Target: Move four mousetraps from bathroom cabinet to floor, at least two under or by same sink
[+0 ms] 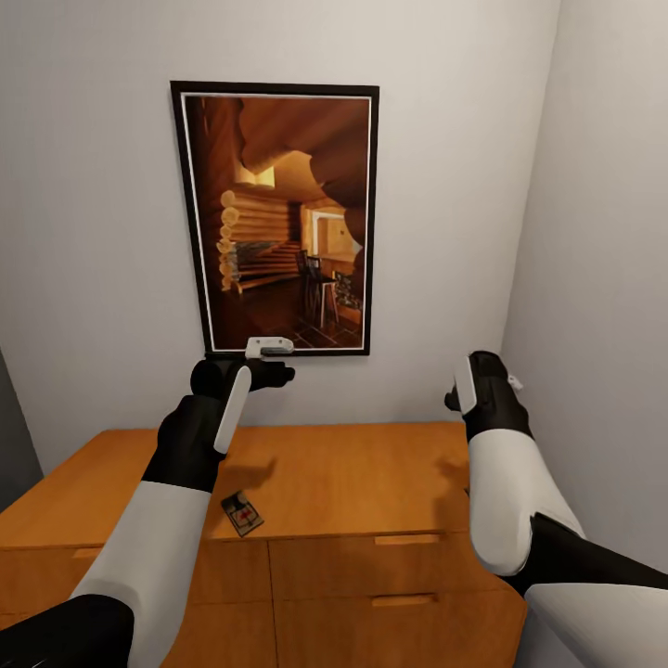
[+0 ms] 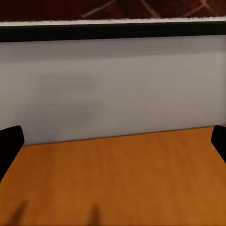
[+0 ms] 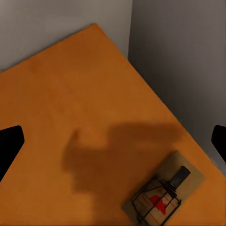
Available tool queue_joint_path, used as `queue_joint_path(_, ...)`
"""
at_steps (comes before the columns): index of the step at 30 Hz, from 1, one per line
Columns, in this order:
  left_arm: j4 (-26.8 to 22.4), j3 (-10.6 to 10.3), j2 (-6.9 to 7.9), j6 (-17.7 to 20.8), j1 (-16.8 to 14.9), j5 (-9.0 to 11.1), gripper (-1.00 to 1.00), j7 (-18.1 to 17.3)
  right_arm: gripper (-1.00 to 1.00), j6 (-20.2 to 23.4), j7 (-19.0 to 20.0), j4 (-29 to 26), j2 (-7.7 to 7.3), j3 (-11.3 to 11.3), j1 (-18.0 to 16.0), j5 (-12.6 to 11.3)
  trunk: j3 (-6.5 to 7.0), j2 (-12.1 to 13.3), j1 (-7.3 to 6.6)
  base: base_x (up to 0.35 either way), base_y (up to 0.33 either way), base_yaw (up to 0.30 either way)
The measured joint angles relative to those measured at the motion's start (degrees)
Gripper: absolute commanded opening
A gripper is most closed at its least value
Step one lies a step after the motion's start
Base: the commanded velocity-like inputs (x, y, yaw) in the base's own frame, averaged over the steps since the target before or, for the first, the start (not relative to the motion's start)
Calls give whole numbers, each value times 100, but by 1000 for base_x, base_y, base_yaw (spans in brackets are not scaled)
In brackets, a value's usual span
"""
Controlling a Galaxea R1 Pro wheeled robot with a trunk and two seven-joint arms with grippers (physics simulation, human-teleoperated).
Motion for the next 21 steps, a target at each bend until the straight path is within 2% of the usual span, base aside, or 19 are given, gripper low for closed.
queue_joint_path(11, 0, 0, -1, 0, 0, 1, 100, 0, 100, 1, 33, 92, -6, -39, 0, -4, 0, 0, 0, 3, 0, 0)
queue_joint_path(17, 0, 0, 0, 0, 0, 1, 100, 0, 100, 1, 47, 99, -197, -178, 0, -4, 0, 0, 0, 0, 0, 0)
queue_joint_path(21, 0, 0, -2, 0, 0, 2, 100, 0, 100, 2, 113, 101, -426, -265, 0, -5, 0, 0, 0, 0, 0, 0)
